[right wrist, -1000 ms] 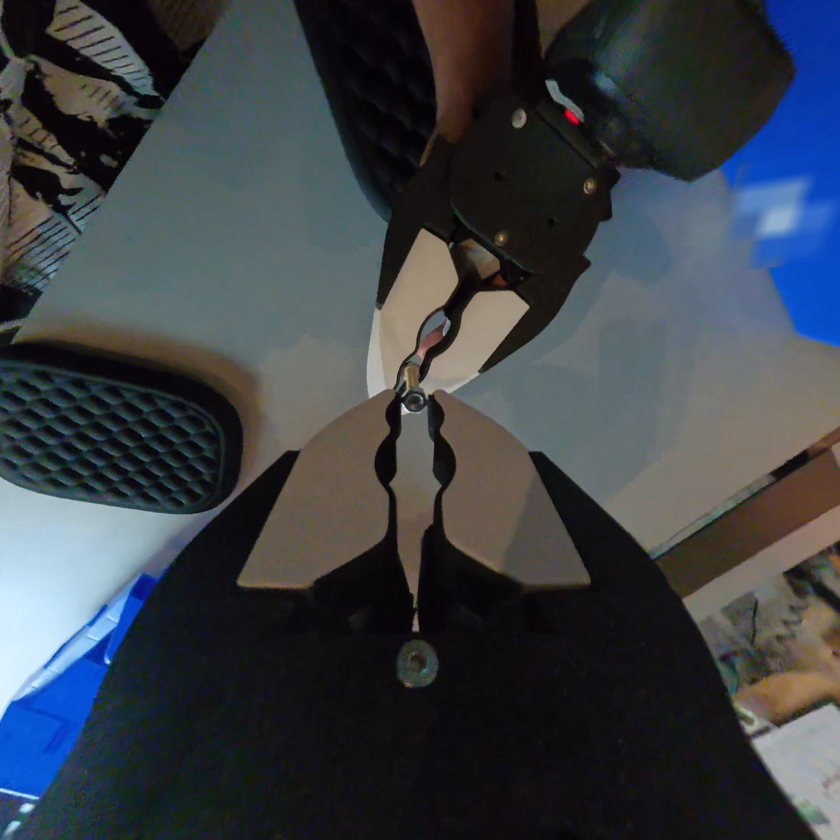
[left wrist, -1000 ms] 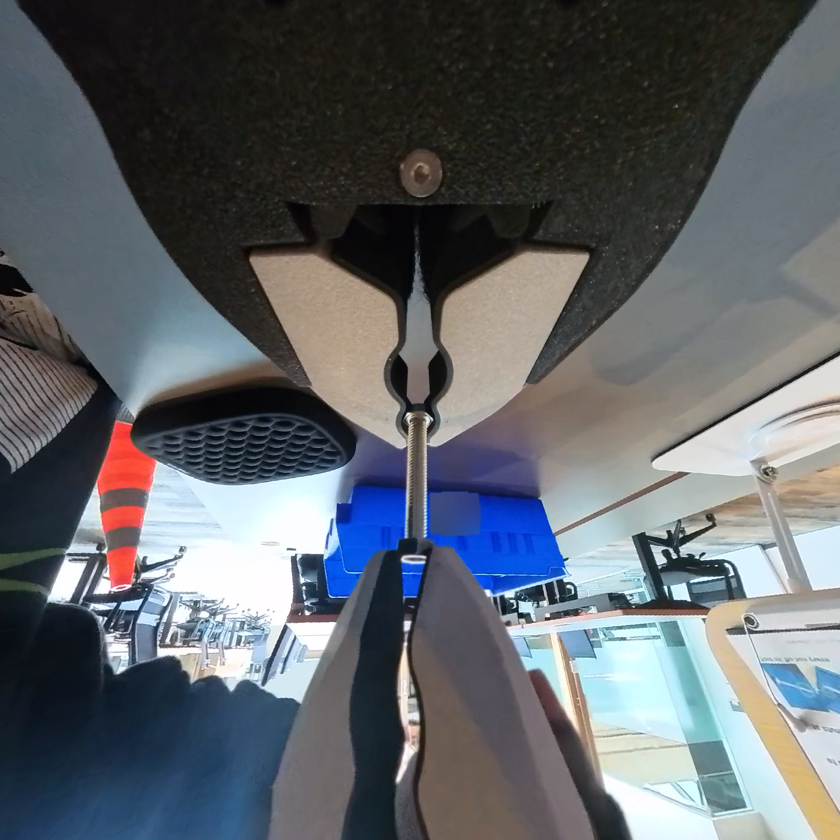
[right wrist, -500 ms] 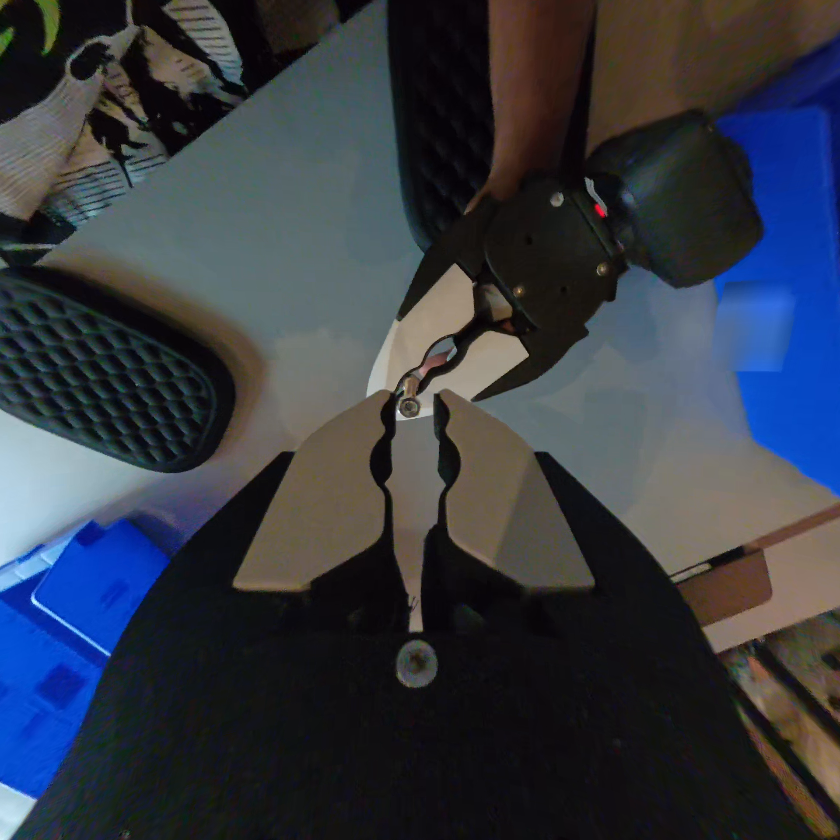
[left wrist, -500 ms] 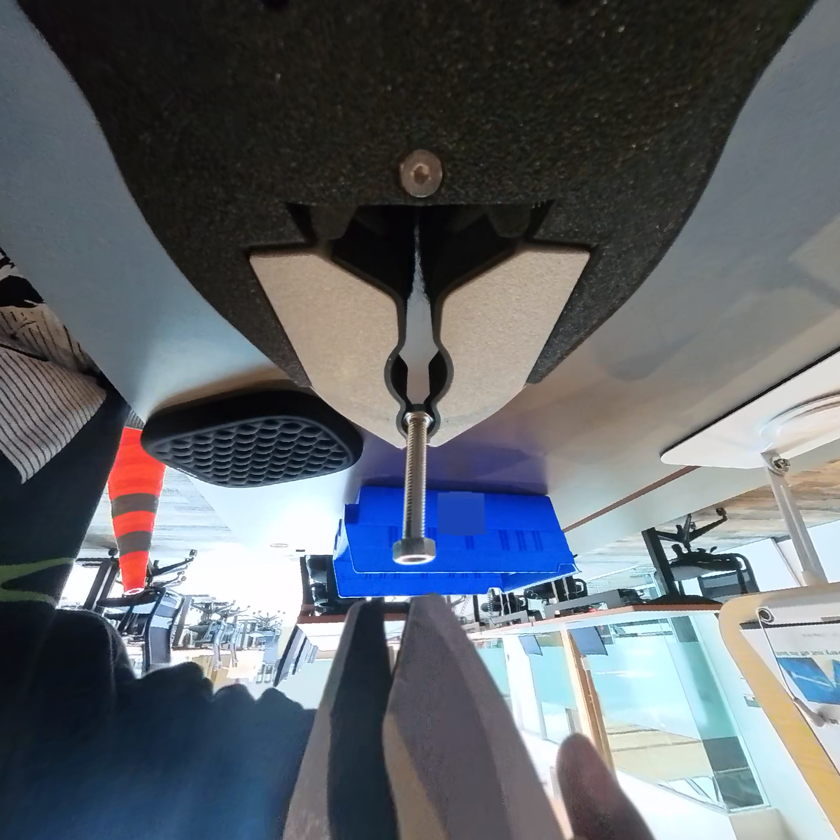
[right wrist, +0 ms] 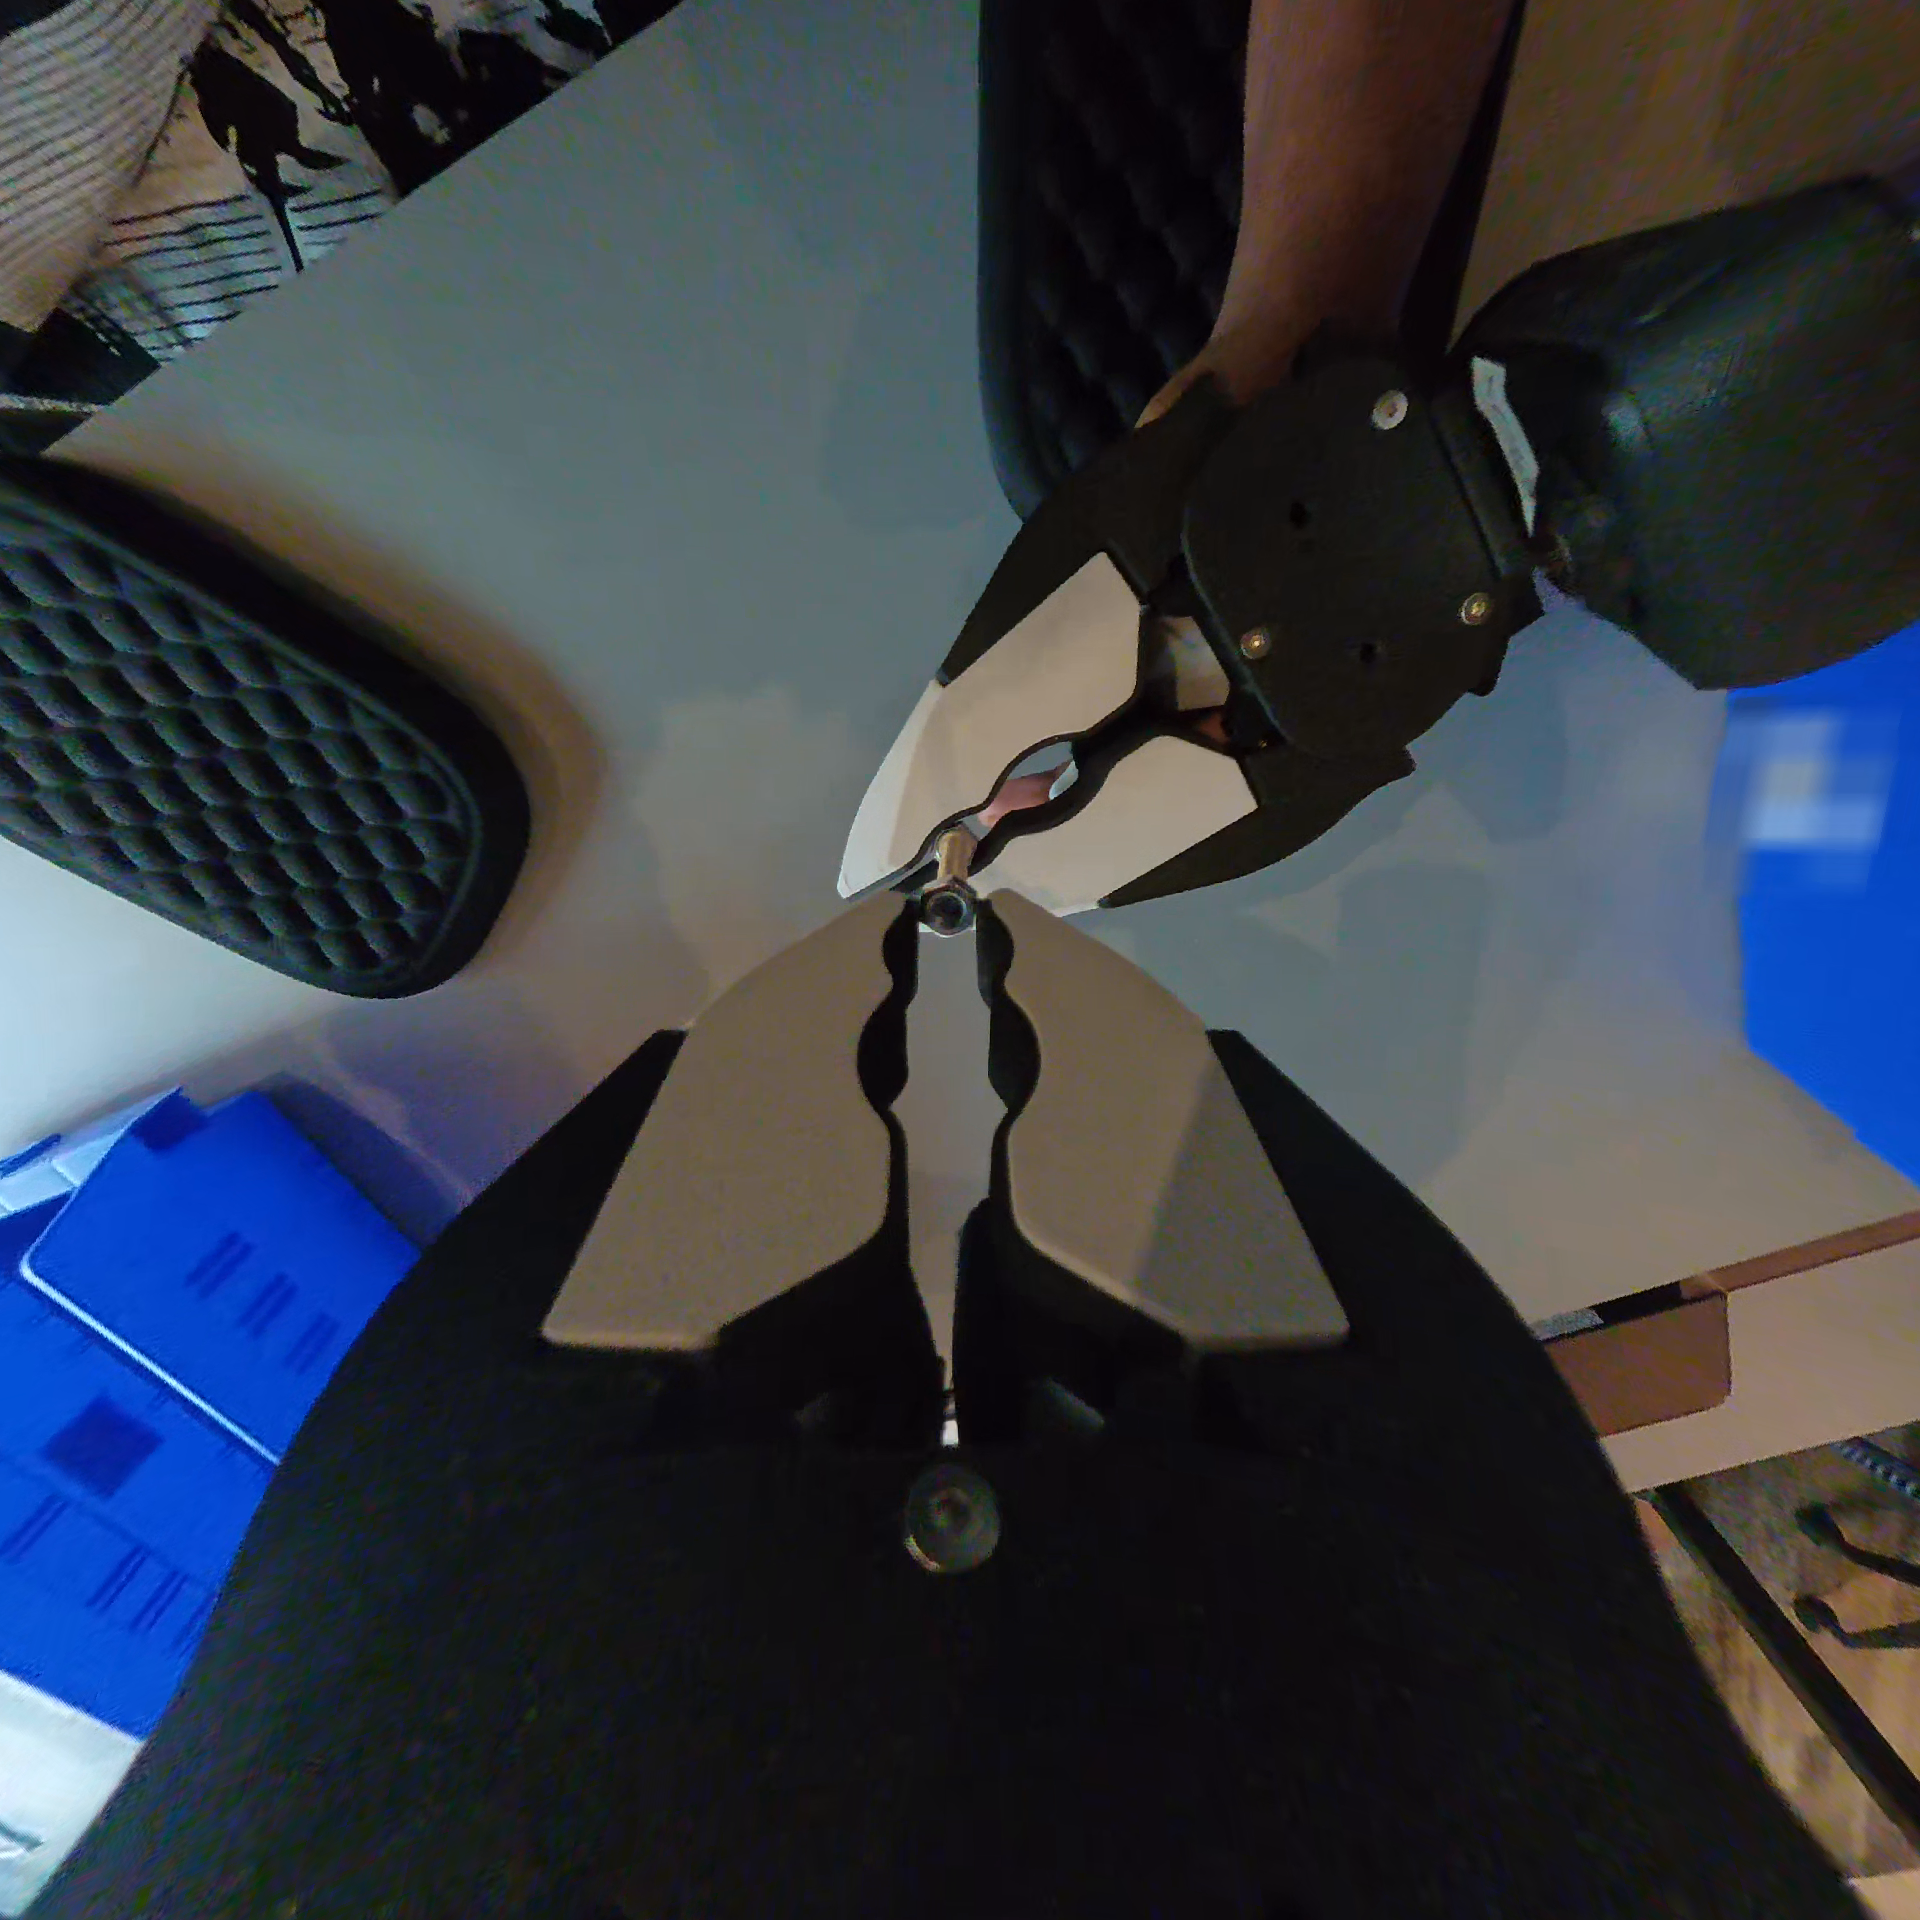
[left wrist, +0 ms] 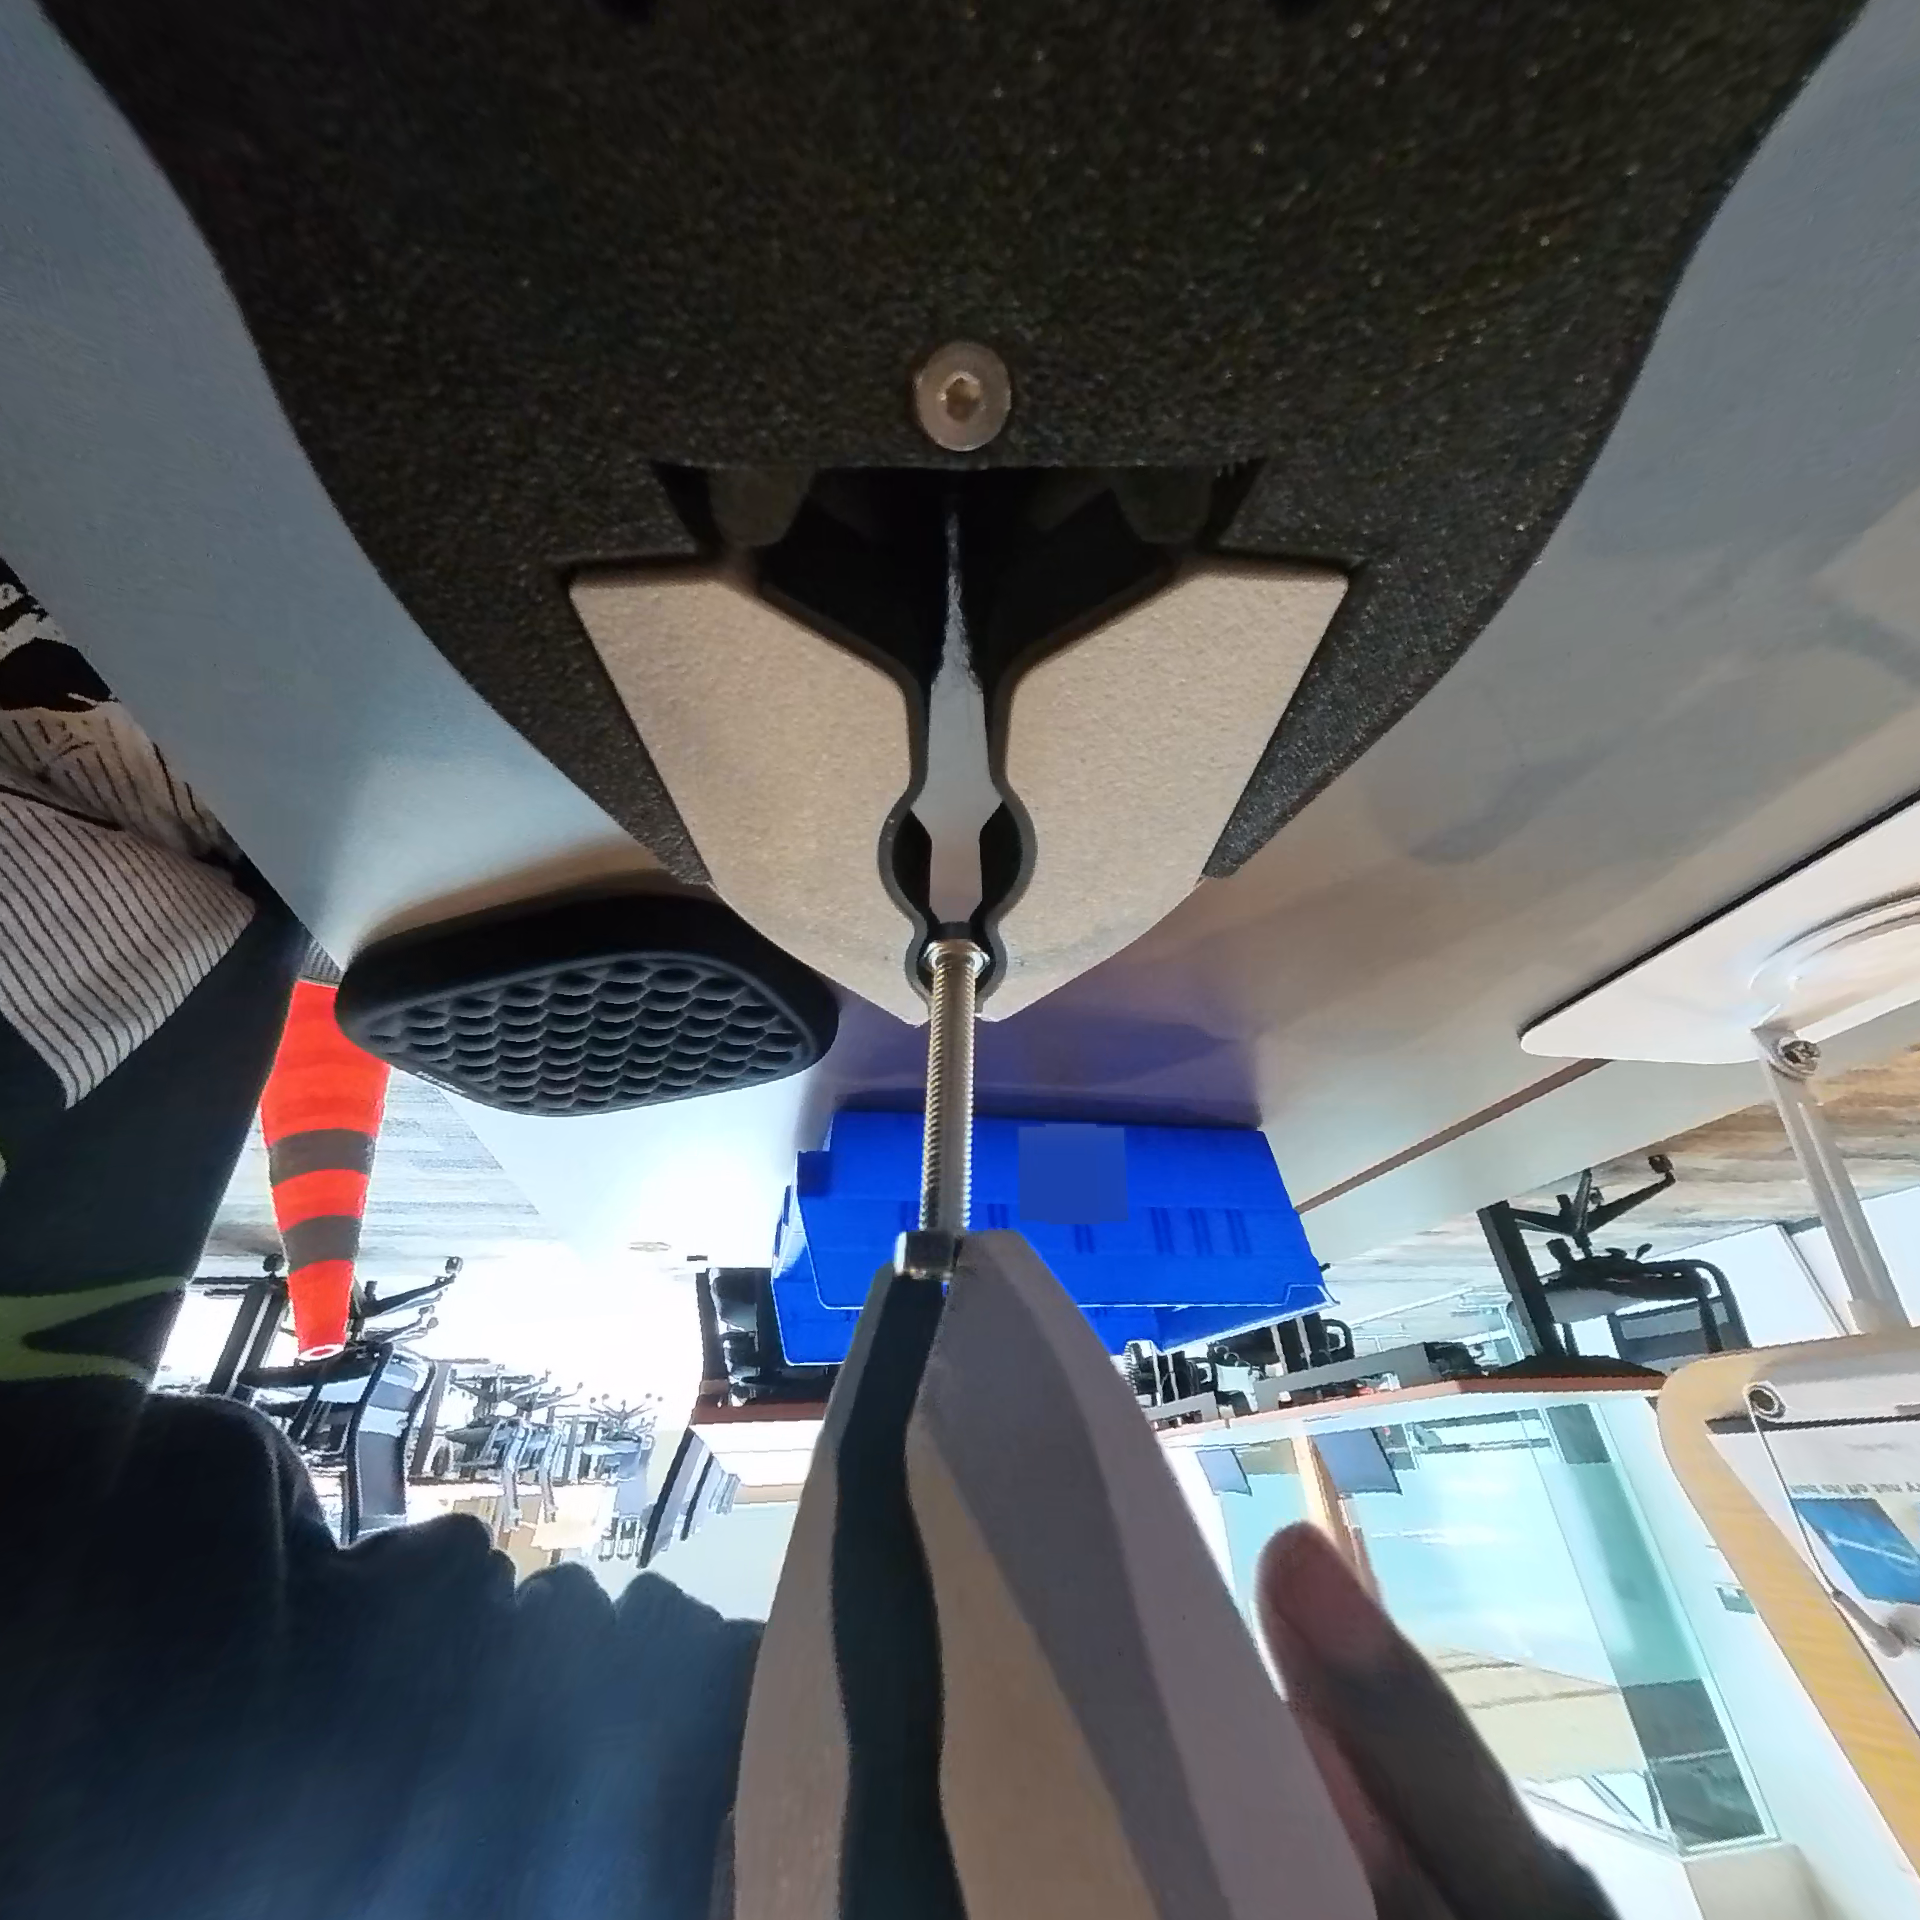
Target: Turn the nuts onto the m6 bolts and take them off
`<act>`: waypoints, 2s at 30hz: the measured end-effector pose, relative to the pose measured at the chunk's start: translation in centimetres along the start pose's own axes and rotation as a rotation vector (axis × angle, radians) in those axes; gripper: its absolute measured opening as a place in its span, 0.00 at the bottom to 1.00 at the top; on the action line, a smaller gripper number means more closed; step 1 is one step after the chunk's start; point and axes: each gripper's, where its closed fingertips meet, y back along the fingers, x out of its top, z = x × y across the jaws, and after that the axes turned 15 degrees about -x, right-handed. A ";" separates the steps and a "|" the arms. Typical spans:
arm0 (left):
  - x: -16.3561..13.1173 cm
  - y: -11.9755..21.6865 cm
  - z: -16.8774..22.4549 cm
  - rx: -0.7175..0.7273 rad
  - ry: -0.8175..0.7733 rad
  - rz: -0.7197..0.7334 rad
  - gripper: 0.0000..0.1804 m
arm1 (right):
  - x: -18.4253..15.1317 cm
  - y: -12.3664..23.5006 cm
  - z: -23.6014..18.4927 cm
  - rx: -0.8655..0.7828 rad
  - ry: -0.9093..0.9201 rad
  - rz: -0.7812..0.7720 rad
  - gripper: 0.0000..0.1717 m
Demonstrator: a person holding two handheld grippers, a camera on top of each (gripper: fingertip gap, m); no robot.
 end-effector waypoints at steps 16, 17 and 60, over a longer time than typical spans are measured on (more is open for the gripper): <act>-0.2 -0.1 -0.2 0.027 -0.011 -0.020 0.02 | -0.2 0.0 -0.2 -0.013 -0.405 -0.132 0.06; -0.1 -0.1 -0.2 0.024 -0.010 -0.017 0.02 | -0.2 0.0 -0.3 -0.021 -0.408 -0.135 0.09; -0.1 -0.2 0.3 -0.001 -0.016 -0.016 0.02 | 0.7 0.1 -0.5 -0.096 0.068 -0.043 0.11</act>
